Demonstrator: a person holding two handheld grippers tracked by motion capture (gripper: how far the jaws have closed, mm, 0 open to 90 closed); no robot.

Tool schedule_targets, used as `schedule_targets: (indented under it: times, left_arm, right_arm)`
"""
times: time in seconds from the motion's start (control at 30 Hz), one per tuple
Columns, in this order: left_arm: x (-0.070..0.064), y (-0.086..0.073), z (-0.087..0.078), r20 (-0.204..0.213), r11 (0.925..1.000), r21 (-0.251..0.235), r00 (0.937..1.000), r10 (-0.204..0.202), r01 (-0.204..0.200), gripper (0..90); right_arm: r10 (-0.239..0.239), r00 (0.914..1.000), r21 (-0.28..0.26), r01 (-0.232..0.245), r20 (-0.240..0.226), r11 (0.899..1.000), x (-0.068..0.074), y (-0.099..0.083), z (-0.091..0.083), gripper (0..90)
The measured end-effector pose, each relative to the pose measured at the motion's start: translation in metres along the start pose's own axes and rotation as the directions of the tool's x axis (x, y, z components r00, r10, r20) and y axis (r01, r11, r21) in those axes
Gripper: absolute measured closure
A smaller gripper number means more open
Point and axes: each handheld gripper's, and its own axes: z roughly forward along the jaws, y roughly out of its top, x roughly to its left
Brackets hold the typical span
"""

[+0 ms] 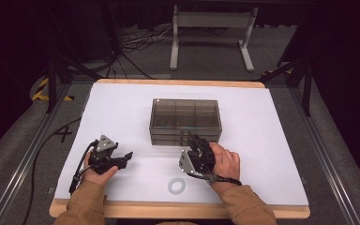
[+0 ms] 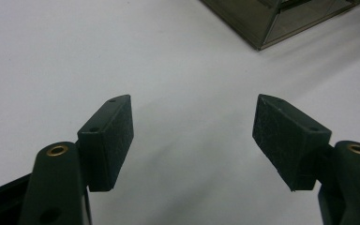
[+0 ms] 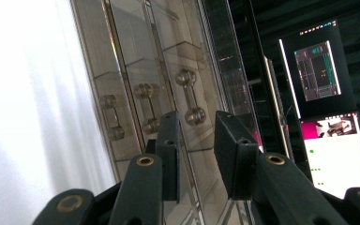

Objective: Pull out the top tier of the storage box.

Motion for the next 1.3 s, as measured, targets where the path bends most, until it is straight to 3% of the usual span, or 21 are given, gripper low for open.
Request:
schedule_targets:
  times: [0.7,1.3]
  left_arm:
    - [-0.001,0.0,0.0,0.006,1.0,0.003,1.0,0.006,-0.007,30.0]
    - [-0.002,0.0,0.0,0.008,1.0,0.001,0.9999,0.01,-0.01,29.9]
  right_arm:
    - [-0.079,0.996,0.061,0.076,0.043,0.995,0.01,0.016,0.016,71.6]
    - [-0.145,0.9871,0.101,0.137,0.068,0.985,0.016,0.025,0.027,70.7]
